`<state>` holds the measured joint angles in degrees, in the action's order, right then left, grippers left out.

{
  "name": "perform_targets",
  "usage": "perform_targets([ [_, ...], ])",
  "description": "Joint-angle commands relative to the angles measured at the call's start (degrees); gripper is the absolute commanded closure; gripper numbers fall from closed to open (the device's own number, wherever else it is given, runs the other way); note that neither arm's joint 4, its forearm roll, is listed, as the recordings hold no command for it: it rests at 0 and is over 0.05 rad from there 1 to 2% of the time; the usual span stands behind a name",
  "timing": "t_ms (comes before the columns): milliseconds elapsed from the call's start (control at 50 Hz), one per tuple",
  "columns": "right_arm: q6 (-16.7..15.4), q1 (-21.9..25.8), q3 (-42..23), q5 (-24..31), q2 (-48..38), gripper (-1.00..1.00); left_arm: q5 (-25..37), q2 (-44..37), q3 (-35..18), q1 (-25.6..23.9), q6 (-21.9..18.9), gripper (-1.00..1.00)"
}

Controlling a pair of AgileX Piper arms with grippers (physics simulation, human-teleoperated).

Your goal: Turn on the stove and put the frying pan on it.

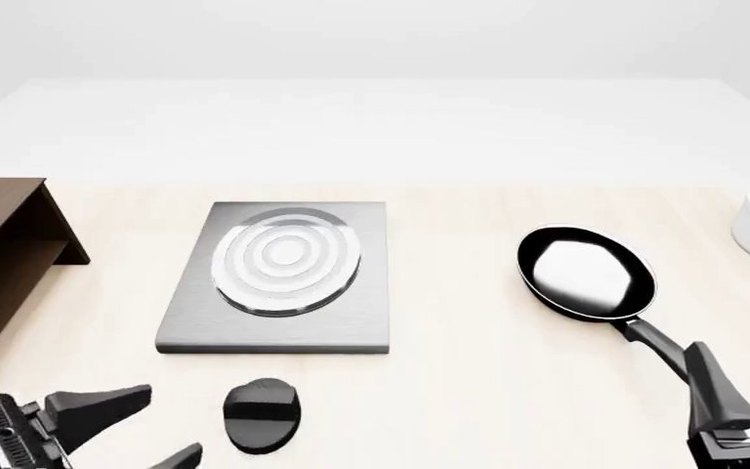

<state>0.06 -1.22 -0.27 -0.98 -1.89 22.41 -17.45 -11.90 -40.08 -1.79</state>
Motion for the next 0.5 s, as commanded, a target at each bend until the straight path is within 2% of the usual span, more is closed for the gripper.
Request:
perform_targets([
  [20, -0.5, 0.2, 0.1, -2.5, -3.2, -1.0, 5.3, 17.4, 4.1, 11.0, -0.2, -1.0],
  [100, -0.5, 0.3, 0.1, -3.4, -4.4, -1.0, 1.9, 17.4, 4.4, 15.9, 0.0, -1.0],
  [120, -0.4, 0.2, 0.1, -3.5, -4.6, -1.0, 0.9, 17.4, 5.0, 15.9, 1.8, -1.0],
  [160, -0.4, 0.2, 0.1, -3.5, -4.6, -1.0, 0.2, 17.4, 5.5, 17.1, 1.8, -1.0],
  [180, -0.3, 0.2, 0.1, -3.3, -4.5, -1.0, -2.2, 17.4, 7.2, 19.8, 0.0, -1.0],
  [240, 0.0, 0.0, 0.1, -3.8, -5.1, -1.0, -4.1, 17.4, 9.3, 20.9, 0.7, -1.0],
  [360, 0.1, -0.6, 0.2, -5.5, -7.8, -1.0, -9.8, 17.4, 10.5, 28.8, 1.7, -1.0],
  [400, 0.2, -0.7, 0.1, -5.3, -7.5, -1.0, -10.5, 17.4, 10.9, 30.1, 1.1, -1.0],
  [460, 0.2, -0.9, 0.1, -6.4, -9.2, -1.0, -14.9, 17.4, 11.8, 32.9, -0.7, -1.0],
  [500, -0.1, -1.1, 0.1, -7.5, -10.8, -1.0, -13.5, 17.4, 11.9, 33.3, 1.4, -1.0],
])
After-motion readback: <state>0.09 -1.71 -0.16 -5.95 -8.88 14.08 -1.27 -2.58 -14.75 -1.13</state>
